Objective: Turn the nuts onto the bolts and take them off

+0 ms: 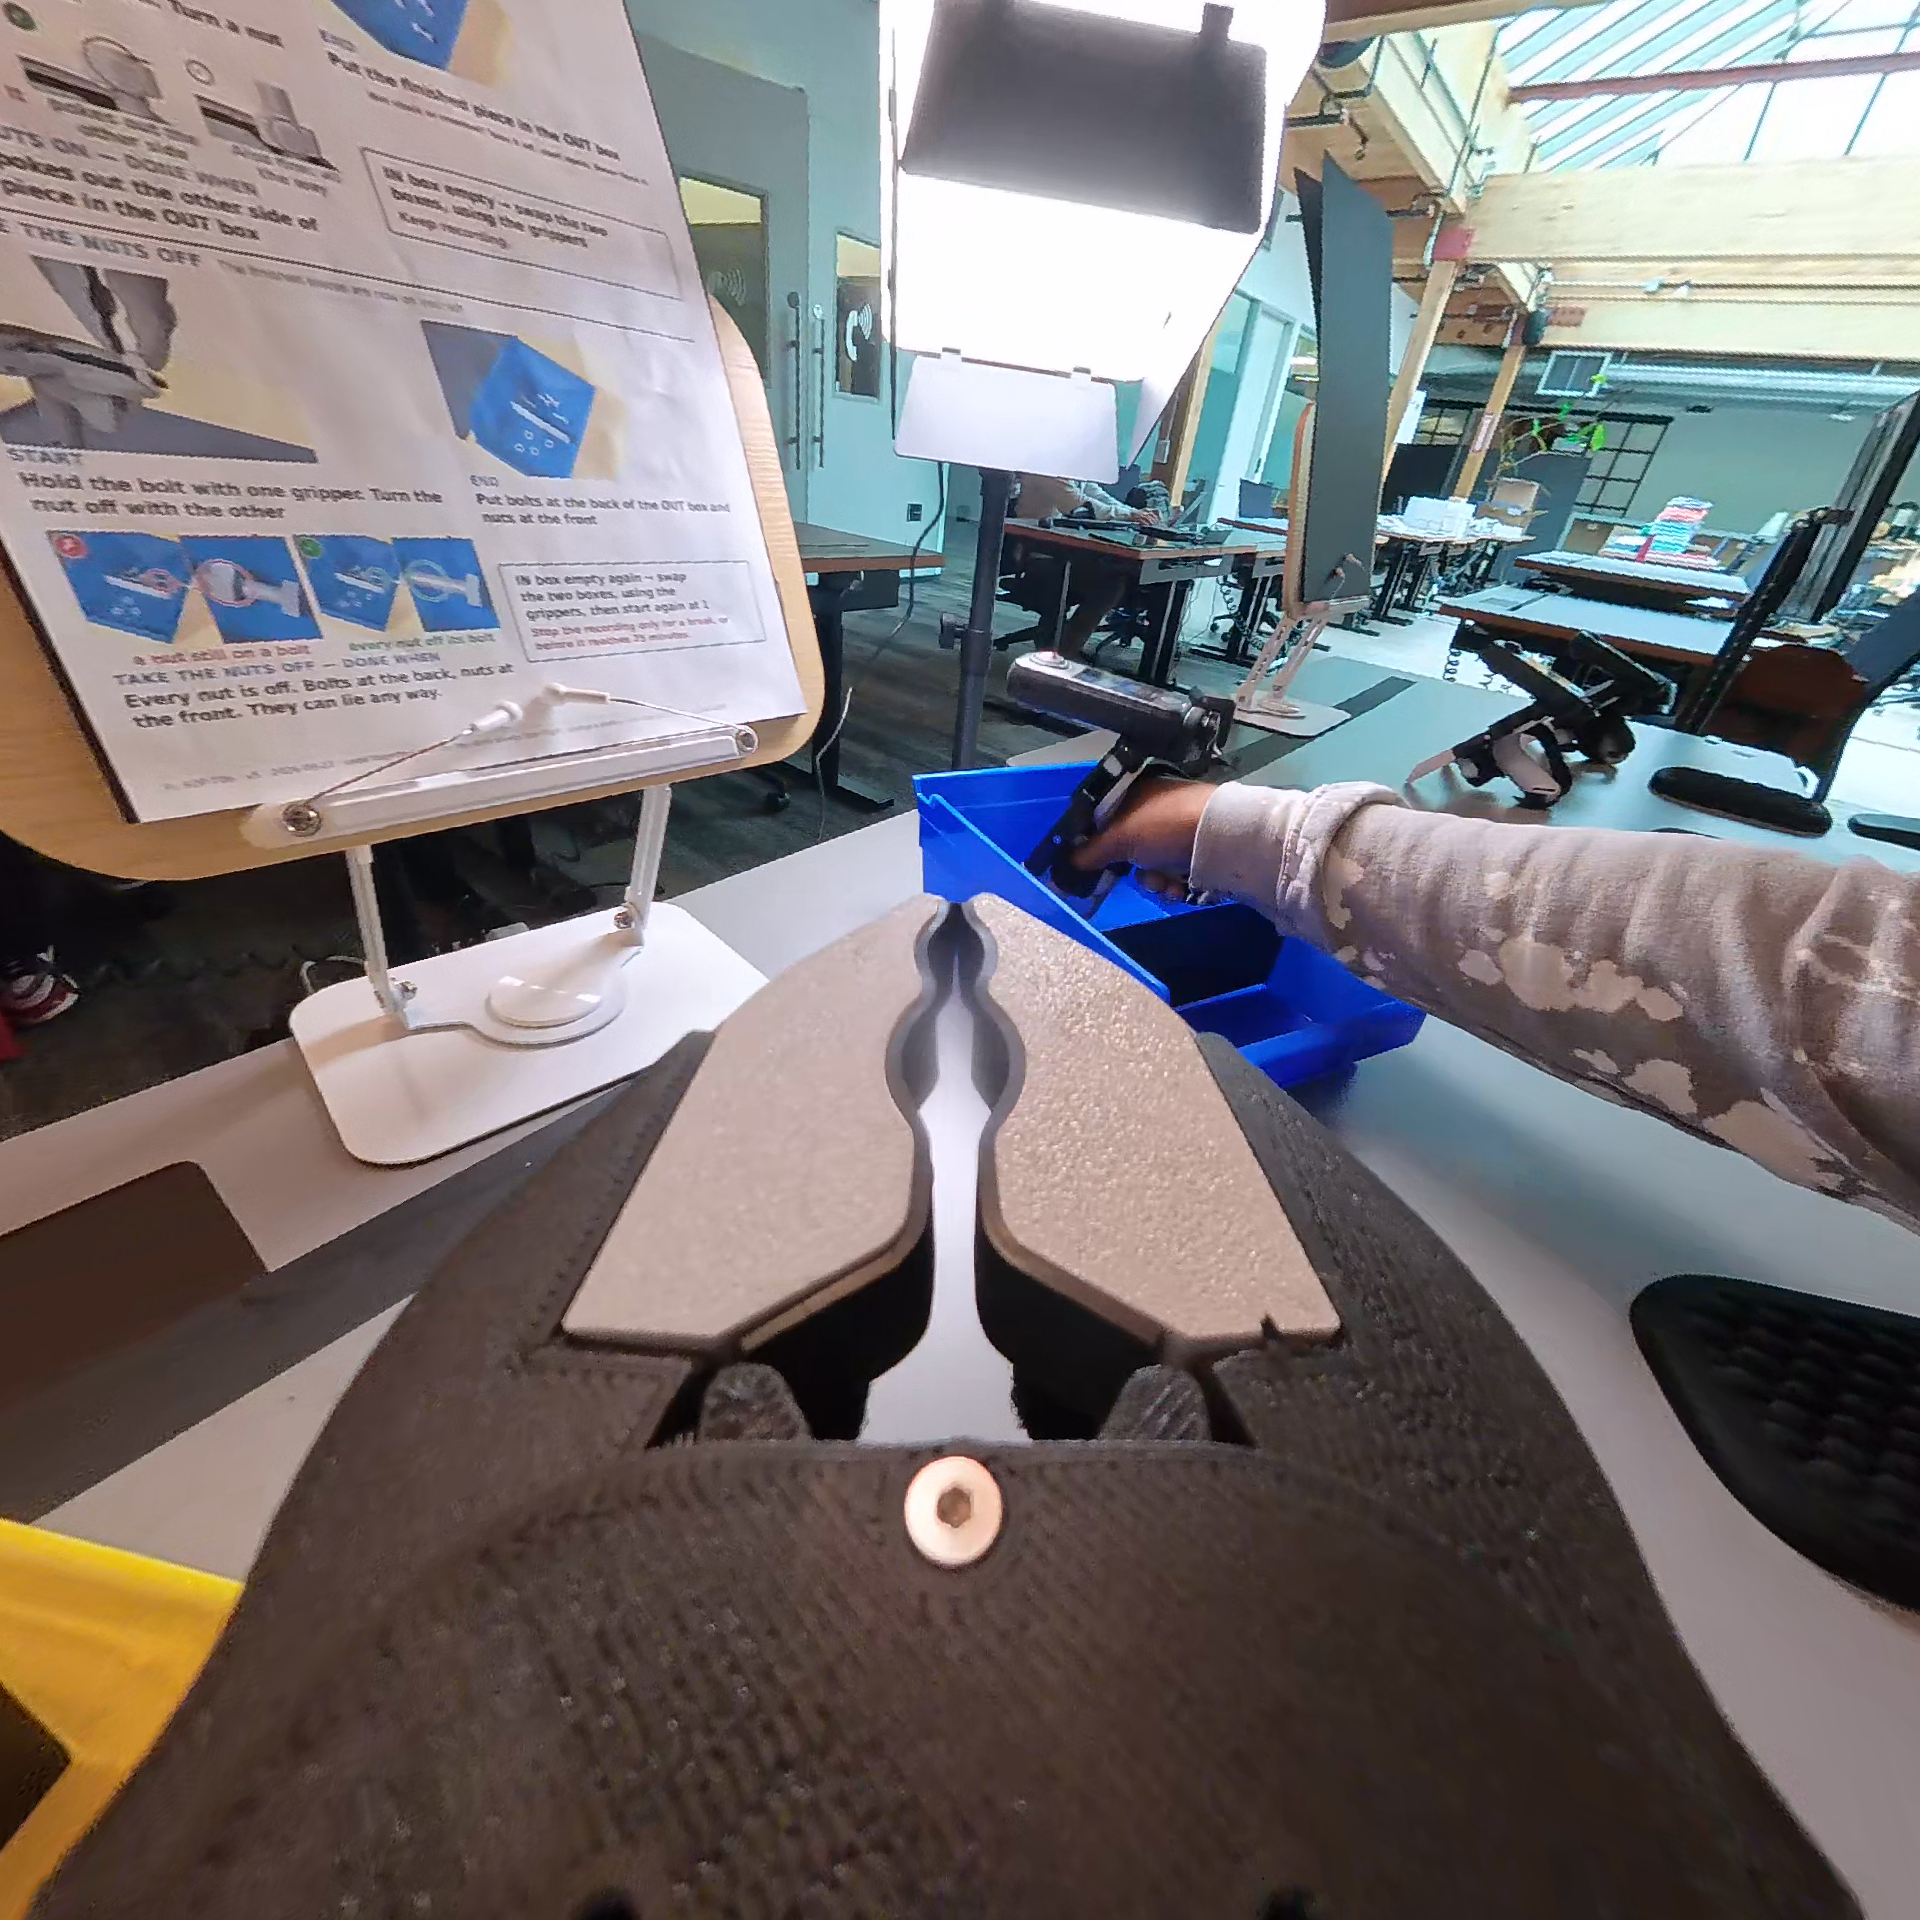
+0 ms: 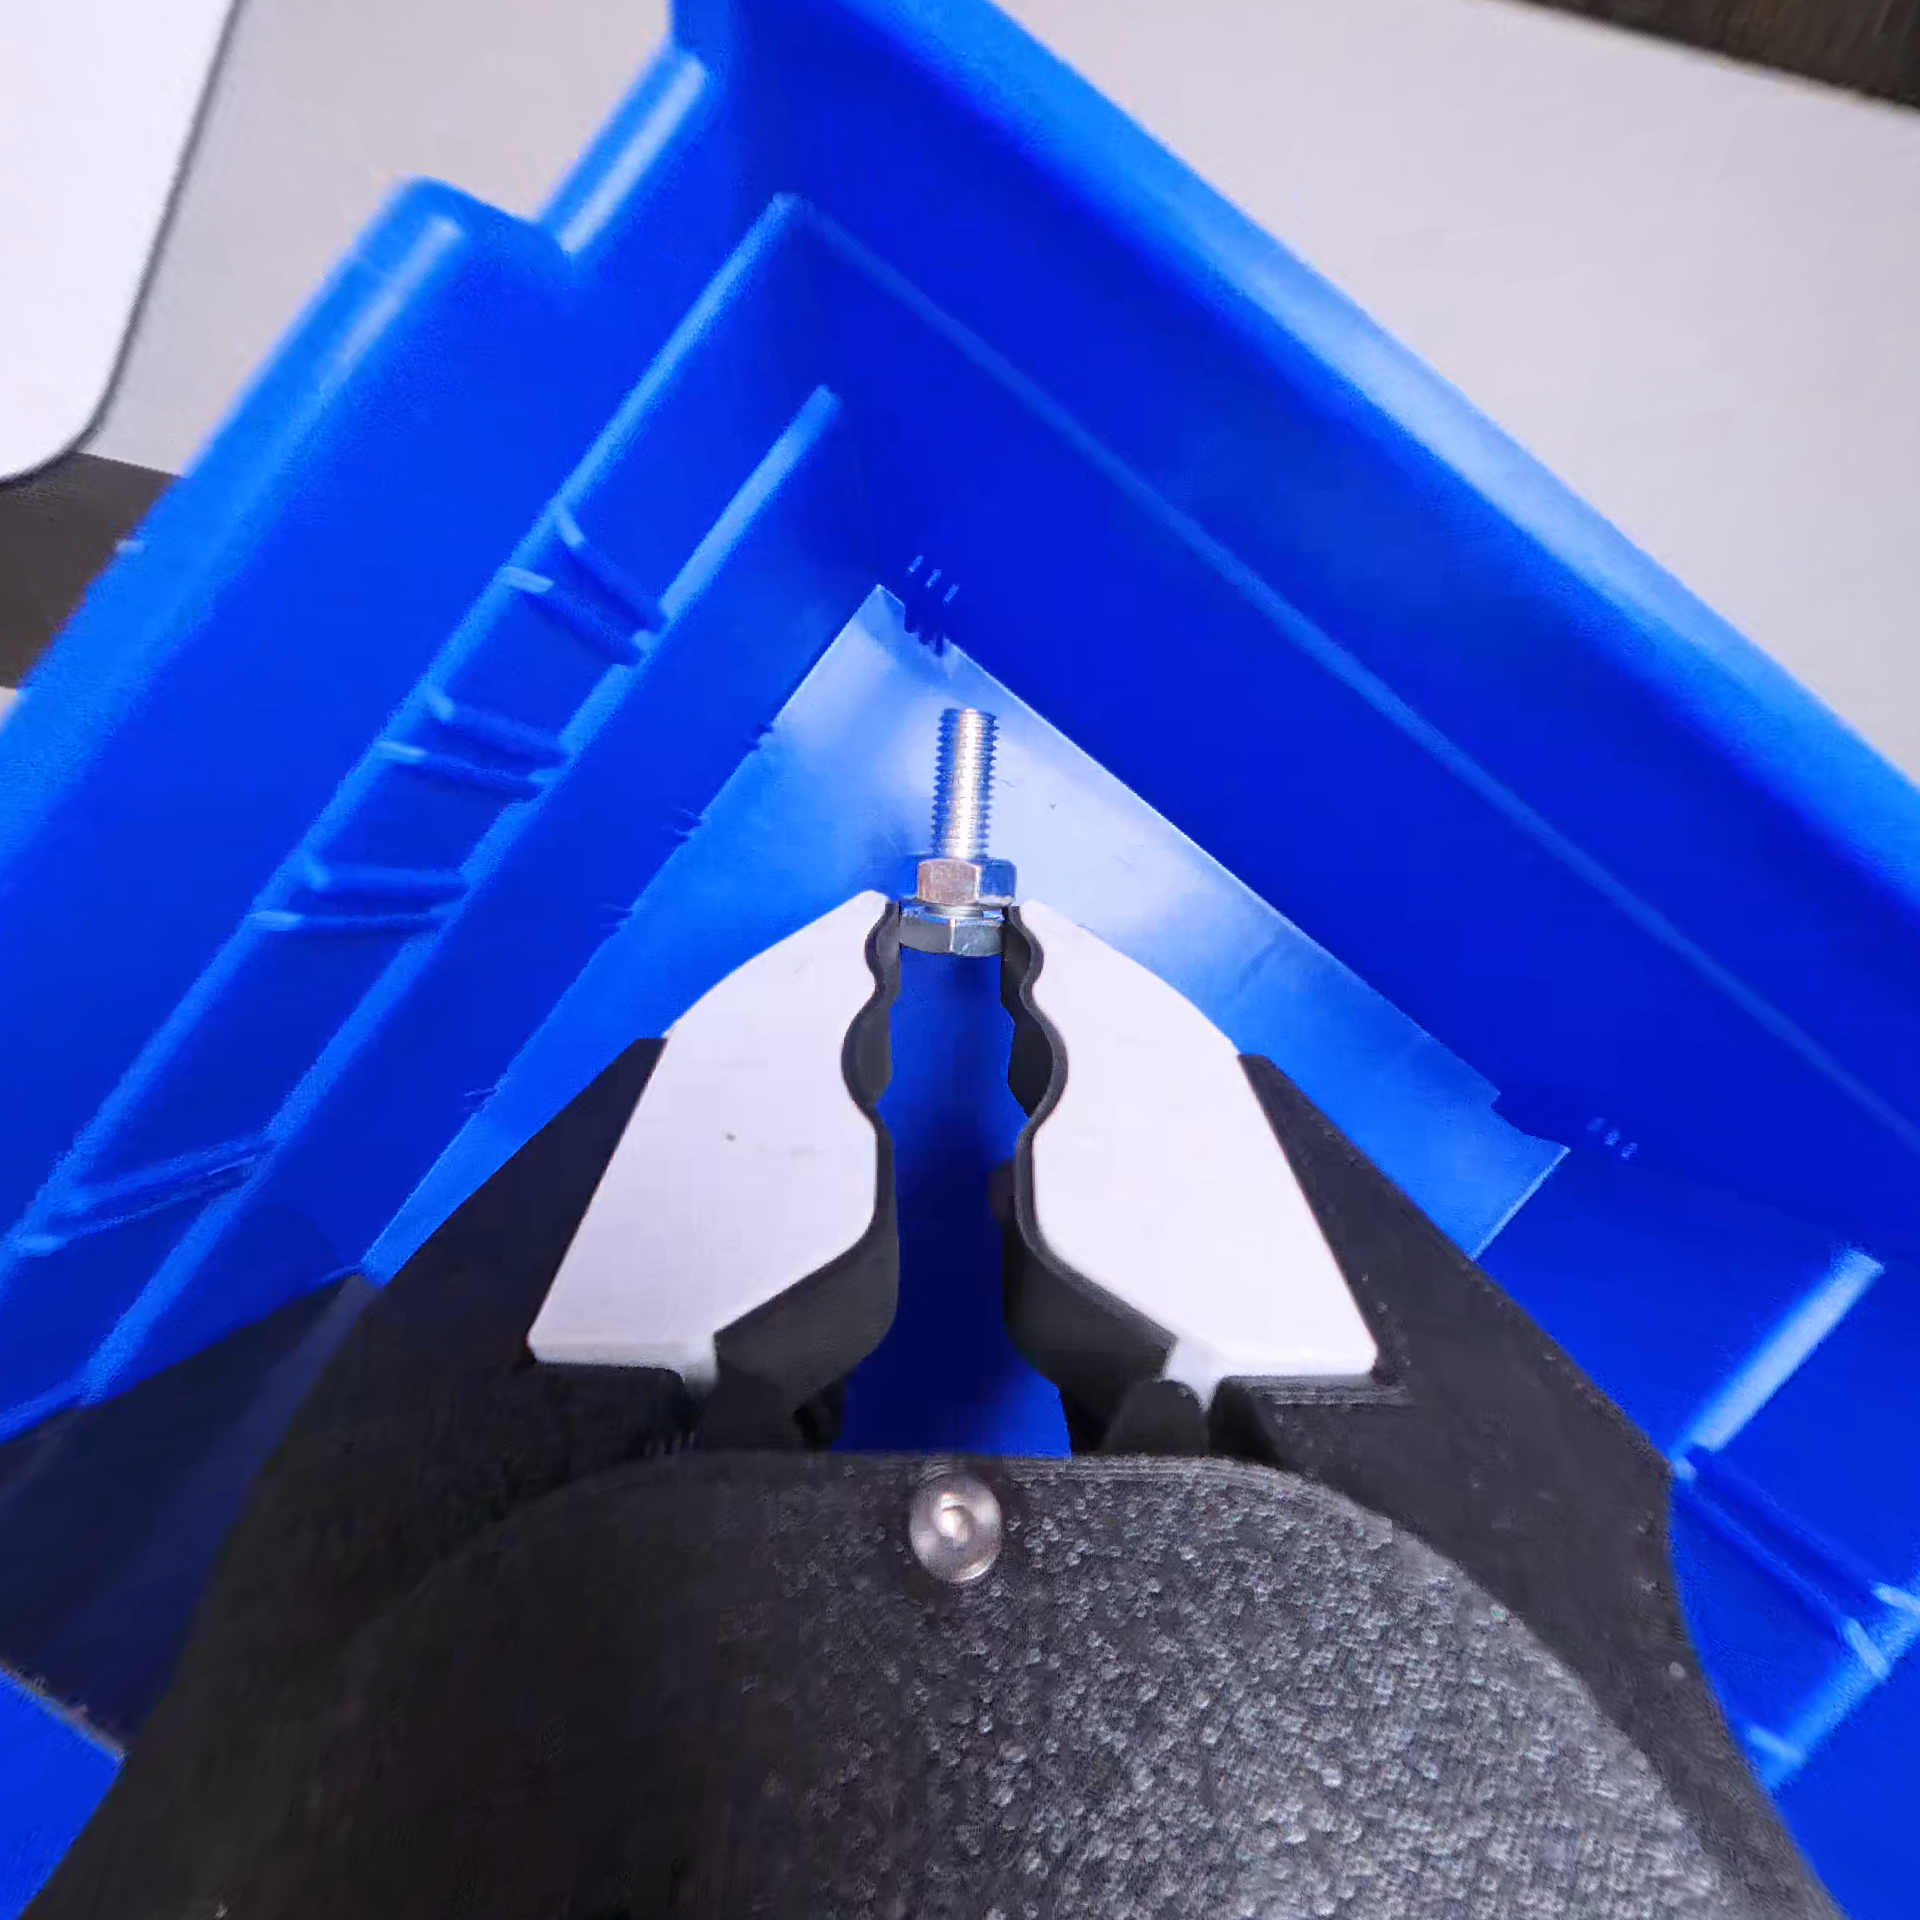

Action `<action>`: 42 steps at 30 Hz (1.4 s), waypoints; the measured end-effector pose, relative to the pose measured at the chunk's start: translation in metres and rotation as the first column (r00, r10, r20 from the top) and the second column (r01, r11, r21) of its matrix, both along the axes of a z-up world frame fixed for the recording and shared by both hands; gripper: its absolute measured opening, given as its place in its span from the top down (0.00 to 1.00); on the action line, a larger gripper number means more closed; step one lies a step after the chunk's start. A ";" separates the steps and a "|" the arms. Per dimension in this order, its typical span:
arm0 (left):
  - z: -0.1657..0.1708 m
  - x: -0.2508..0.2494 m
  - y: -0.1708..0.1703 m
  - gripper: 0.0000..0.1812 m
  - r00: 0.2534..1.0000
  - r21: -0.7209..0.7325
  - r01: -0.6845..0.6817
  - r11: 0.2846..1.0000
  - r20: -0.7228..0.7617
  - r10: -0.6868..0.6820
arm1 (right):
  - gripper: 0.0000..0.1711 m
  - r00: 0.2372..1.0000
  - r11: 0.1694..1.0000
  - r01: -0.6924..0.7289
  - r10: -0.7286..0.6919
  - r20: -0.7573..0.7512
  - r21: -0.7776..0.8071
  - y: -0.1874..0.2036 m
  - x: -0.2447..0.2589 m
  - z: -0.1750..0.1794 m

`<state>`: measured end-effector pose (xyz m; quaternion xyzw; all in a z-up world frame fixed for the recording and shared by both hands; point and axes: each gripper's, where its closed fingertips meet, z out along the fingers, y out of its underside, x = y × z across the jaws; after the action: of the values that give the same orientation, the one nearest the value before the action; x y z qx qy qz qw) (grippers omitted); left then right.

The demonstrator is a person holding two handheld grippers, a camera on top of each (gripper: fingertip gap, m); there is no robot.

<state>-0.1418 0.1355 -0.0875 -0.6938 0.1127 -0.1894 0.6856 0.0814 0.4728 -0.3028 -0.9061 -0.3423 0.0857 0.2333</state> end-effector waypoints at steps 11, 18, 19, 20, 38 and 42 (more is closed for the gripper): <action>0.000 -0.015 0.002 1.00 0.999 0.002 -0.041 0.999 -0.018 0.041 | 0.82 0.998 0.999 -0.041 0.040 -0.043 -0.021 -0.011 -0.011 0.019; 0.020 -0.056 -0.011 1.00 0.989 0.027 -0.151 0.988 -0.004 0.151 | 0.82 0.846 0.911 -0.147 0.317 -0.427 0.385 -0.098 -0.040 0.152; 0.022 -0.065 -0.014 1.00 0.986 0.019 -0.169 0.985 -0.009 0.169 | 0.82 0.815 0.889 -0.158 0.363 -0.453 0.429 -0.122 -0.040 0.163; 0.023 -0.075 -0.018 0.99 0.982 0.007 -0.189 0.982 -0.018 0.189 | 0.82 0.788 0.871 -0.172 0.402 -0.467 0.461 -0.148 -0.039 0.170; -0.118 -0.302 -0.001 0.83 0.838 -0.667 -0.544 0.509 -0.403 0.369 | 0.79 0.589 0.767 -0.241 0.602 -0.539 0.595 -0.342 -0.027 0.102; -0.168 -0.327 0.005 0.82 0.840 -0.789 -0.524 0.320 -0.419 0.343 | 0.79 0.590 0.773 -0.217 0.591 -0.550 0.597 -0.340 -0.019 0.101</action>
<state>-0.4688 0.1402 -0.2552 -0.9621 -0.1332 0.0336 0.2357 0.0623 0.1332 -0.2013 -0.6077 -0.4374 0.3962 0.5314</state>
